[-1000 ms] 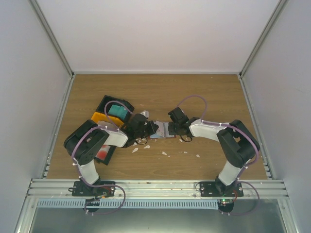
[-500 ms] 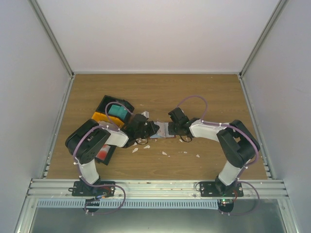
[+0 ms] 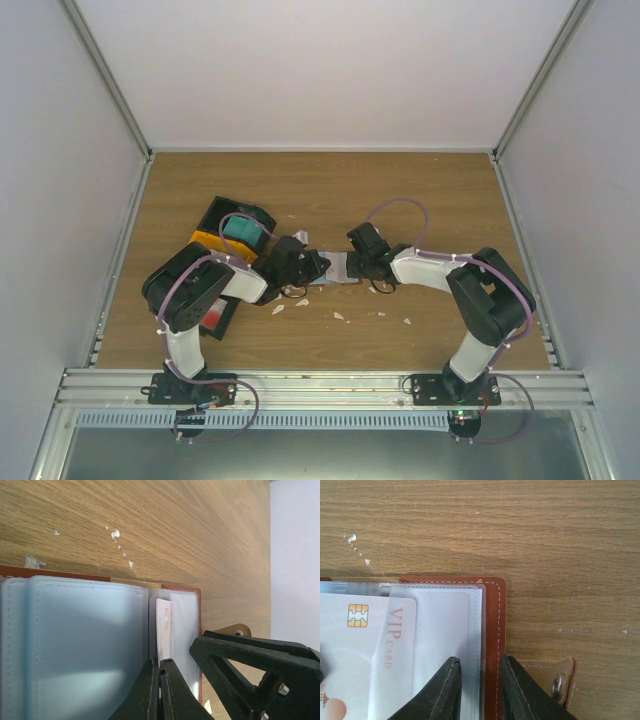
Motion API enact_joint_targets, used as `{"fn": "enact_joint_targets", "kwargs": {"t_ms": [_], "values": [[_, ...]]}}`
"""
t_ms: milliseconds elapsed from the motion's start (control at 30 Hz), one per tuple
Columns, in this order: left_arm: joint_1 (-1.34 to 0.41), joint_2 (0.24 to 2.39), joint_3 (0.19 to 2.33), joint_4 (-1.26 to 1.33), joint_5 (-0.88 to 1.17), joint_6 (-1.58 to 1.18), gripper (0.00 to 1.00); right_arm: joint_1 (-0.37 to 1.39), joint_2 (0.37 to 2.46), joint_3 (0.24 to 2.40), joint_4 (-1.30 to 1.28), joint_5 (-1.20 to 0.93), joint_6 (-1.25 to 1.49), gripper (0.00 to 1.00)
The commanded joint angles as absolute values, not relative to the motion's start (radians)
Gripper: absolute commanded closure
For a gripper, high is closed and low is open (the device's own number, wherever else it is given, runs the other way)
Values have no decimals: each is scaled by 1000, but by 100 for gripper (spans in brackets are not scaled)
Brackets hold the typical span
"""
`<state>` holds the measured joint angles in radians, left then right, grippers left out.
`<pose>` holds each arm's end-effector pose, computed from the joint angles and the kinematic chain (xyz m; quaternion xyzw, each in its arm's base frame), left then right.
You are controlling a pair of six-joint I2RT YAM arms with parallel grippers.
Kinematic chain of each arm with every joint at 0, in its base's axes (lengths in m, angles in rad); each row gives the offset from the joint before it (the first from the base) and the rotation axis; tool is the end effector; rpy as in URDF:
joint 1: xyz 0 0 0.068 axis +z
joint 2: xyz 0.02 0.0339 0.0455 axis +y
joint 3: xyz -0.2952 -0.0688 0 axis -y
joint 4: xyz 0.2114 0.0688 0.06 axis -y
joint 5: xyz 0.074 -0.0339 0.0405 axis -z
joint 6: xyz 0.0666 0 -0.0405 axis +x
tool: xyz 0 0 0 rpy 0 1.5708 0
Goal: Put the credit cards into the card holder
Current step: Insert the credit card into the card holder.
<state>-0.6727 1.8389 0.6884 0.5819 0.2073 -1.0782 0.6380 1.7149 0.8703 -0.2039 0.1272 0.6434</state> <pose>0.2703 -0.2329 0.1547 -0.1270 0.8645 -0.4250 0.2364 0.2601 0.1823 0.1660 0.0190 0.9641 0.1048 0.2433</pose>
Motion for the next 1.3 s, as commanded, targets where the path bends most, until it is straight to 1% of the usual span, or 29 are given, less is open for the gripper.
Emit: {"fn": "enact_joint_targets", "kwargs": {"t_ms": [0, 233, 567, 667, 833, 1000, 1100, 1267], "values": [[-680, 1879, 699, 599, 186, -1089, 100, 634, 1762, 821, -274, 95, 652, 77], [-684, 1909, 723, 596, 218, -1075, 94, 634, 1764, 815, -268, 90, 657, 77], [-692, 1959, 783, 527, 286, -1025, 92, 634, 1767, 816, -271, 84, 663, 77], [-692, 1959, 790, 519, 290, -1013, 88, 634, 1763, 814, -270, 82, 667, 77], [-692, 1943, 811, 475, 291, -958, 87, 634, 1714, 795, -245, 57, 665, 76], [-695, 1900, 802, 430, 276, -920, 76, 632, 1686, 801, -251, 63, 672, 76], [-699, 1869, 808, 365, 254, -910, 64, 630, 1671, 801, -250, 52, 676, 76], [-699, 1818, 824, 262, 230, -893, 52, 626, 1652, 803, -248, 34, 684, 75]]}}
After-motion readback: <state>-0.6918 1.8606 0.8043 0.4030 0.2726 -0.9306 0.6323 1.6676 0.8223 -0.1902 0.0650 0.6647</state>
